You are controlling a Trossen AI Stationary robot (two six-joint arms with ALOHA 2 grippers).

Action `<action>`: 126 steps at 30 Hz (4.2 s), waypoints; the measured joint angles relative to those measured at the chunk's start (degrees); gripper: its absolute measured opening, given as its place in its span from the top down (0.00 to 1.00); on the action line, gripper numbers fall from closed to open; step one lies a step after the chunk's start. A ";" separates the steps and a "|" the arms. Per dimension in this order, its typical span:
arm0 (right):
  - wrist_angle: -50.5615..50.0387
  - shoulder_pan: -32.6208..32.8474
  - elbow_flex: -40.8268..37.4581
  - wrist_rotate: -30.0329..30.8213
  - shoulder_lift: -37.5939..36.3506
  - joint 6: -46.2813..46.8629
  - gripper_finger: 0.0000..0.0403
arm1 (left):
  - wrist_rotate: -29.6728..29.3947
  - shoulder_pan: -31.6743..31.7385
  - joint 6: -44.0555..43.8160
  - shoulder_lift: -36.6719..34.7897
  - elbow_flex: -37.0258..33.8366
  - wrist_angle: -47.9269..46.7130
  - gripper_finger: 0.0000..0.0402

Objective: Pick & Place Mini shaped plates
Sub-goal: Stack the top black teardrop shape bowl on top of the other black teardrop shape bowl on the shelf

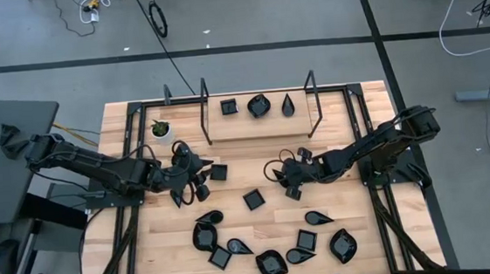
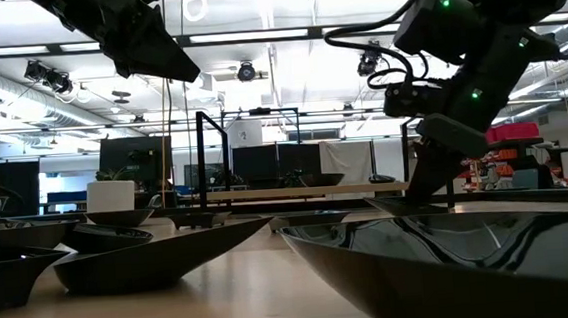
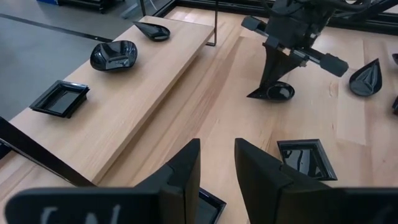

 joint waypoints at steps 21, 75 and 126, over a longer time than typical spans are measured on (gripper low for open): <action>-20.58 1.92 13.43 -4.79 -1.84 5.39 0.98 | 0.02 0.00 -0.33 0.00 0.00 0.00 0.74; 0.39 -0.22 -0.09 0.00 -7.41 11.87 1.00 | 0.01 0.00 -0.37 0.00 0.00 -0.01 0.74; -27.35 -33.66 27.72 18.39 5.27 4.31 1.00 | 0.00 0.07 -0.20 0.00 0.02 0.22 0.74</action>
